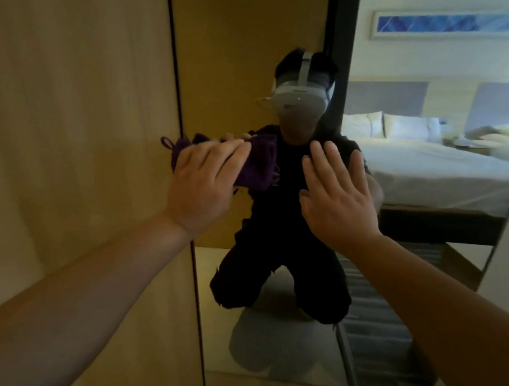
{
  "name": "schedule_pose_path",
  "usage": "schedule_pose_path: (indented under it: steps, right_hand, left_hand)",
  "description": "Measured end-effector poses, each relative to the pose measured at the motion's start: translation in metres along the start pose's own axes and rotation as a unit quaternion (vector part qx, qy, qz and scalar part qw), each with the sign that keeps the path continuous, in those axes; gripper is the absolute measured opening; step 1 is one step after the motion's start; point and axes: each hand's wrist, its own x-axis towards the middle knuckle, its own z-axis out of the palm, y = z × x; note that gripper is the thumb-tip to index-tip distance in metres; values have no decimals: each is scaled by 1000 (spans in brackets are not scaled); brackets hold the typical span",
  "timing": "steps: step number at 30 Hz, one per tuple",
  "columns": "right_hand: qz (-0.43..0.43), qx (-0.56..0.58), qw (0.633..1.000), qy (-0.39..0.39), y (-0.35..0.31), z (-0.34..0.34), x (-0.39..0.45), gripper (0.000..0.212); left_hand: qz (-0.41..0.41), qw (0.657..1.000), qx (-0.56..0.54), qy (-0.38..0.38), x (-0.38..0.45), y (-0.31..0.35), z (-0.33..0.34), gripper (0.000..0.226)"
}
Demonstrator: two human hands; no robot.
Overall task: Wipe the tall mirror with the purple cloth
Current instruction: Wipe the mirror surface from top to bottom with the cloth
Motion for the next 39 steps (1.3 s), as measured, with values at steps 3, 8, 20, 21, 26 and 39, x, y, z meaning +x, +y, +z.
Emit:
schedule_pose_path:
  steps: [3, 8, 20, 21, 26, 39]
  right_hand:
    - [6, 12, 999, 31, 1, 7, 1, 61]
    - [3, 19, 993, 119, 1, 20, 0, 58]
    - [34, 30, 986, 161, -6, 28, 0, 60]
    - [36, 32, 987, 155, -6, 28, 0, 61]
    - [38, 27, 991, 122, -6, 22, 1, 61]
    - [118, 50, 990, 63, 71, -17, -19, 60]
  left_hand:
    - [12, 1000, 11, 9, 23, -23, 11, 58]
    - [0, 999, 39, 13, 49, -24, 32, 55]
    - [148, 971, 0, -187, -245, 72, 44, 85]
    - [155, 964, -3, -216, -266, 80, 42, 81]
    - [91, 967, -87, -219, -253, 89, 25, 40]
    - [-42, 998, -51, 17, 104, 35, 14, 54]
